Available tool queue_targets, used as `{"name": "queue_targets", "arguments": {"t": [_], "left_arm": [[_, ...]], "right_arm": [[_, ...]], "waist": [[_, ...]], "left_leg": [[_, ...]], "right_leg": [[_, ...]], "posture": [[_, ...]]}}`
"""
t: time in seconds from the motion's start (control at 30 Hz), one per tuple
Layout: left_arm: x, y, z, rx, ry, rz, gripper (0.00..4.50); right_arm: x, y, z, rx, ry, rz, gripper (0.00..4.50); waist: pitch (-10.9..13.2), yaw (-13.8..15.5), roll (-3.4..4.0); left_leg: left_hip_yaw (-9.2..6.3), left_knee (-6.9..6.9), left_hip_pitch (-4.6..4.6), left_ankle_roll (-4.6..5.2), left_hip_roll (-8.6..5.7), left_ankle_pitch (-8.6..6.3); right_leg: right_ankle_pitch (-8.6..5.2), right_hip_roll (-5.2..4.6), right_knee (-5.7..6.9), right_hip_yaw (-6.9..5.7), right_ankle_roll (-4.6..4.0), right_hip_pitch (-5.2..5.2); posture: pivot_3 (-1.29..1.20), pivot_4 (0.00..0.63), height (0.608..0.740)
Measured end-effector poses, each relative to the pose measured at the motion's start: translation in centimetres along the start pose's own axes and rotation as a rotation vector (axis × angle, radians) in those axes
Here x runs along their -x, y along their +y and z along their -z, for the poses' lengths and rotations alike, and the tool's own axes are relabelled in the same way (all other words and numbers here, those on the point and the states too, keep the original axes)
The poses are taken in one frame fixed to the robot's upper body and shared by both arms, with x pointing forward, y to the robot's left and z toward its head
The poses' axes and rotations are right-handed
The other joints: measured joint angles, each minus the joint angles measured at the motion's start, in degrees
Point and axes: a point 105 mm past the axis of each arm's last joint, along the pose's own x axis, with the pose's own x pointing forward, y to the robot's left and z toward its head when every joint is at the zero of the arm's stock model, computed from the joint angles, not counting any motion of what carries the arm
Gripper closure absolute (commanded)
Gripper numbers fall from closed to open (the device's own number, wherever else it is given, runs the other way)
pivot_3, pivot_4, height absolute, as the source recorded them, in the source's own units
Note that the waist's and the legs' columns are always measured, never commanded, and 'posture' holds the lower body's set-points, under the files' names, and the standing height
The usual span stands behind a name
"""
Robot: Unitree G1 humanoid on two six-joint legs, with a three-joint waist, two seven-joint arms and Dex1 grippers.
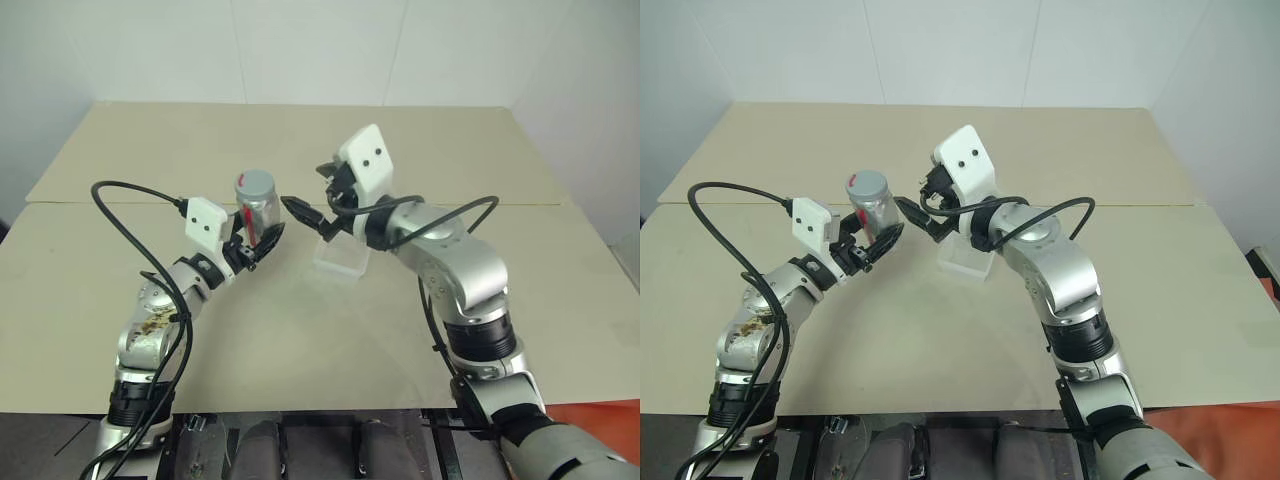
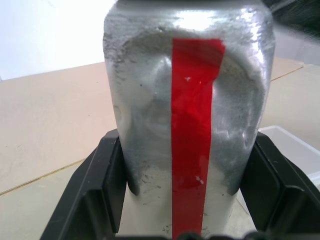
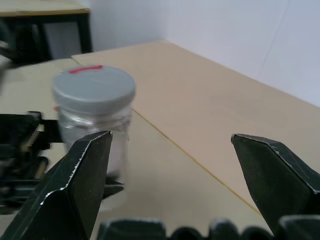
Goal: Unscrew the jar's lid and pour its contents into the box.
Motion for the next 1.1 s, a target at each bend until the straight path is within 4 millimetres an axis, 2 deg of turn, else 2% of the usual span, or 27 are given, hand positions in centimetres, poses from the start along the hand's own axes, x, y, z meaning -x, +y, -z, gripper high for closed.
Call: {"name": "queue_targets", "arguments": {"t": [0.2,0.4,0.9,1.1], "left_arm": [[0.0,-0.1,0.0,0.002,-0.002,0.001,1.72],[-0.2,-0.5,0.1,0.008,-0.003,0.014,1.72],[-0.2,-0.7,-0.2,0.000,-0.014,0.014,1.72],[-0.2,-0.7,-0.2,0.001,-0.013,0.012,1.72]], "right_arm": [[0.1,1.6,-1.3,-0.016,-0.061,-0.091,0.04],[-2.3,3.0,-2.0,-0.019,-0.068,-0.111,0.04],[-4.2,2.4,-1.4,-0.028,-0.032,-0.045,0.04],[-4.4,2.2,-1.1,-0.023,-0.020,-0.030,0.04]], "waist": [[0.0,0.0,0.00],[0.0,-0.1,0.00],[0.0,-0.1,0.00],[0.0,0.0,0.00]], "left_leg": [[-0.09,0.00,0.03,0.04,0.00,-0.02],[-0.07,0.00,0.02,-0.08,0.00,0.06],[0.04,0.00,0.00,-0.10,-0.01,0.06],[0.05,0.00,-0.01,-0.10,-0.01,0.06]], "right_leg": [[0.00,0.00,0.03,0.01,0.00,0.00],[0.00,0.00,0.03,-0.01,0.00,0.01],[0.00,0.00,0.03,-0.02,0.00,-0.01],[0.00,0.00,0.02,-0.02,0.00,-0.01]], "posture": [[0.00,0.150,0.740],[0.00,0.150,0.740],[0.00,0.150,0.740],[0.00,0.150,0.740]]}}
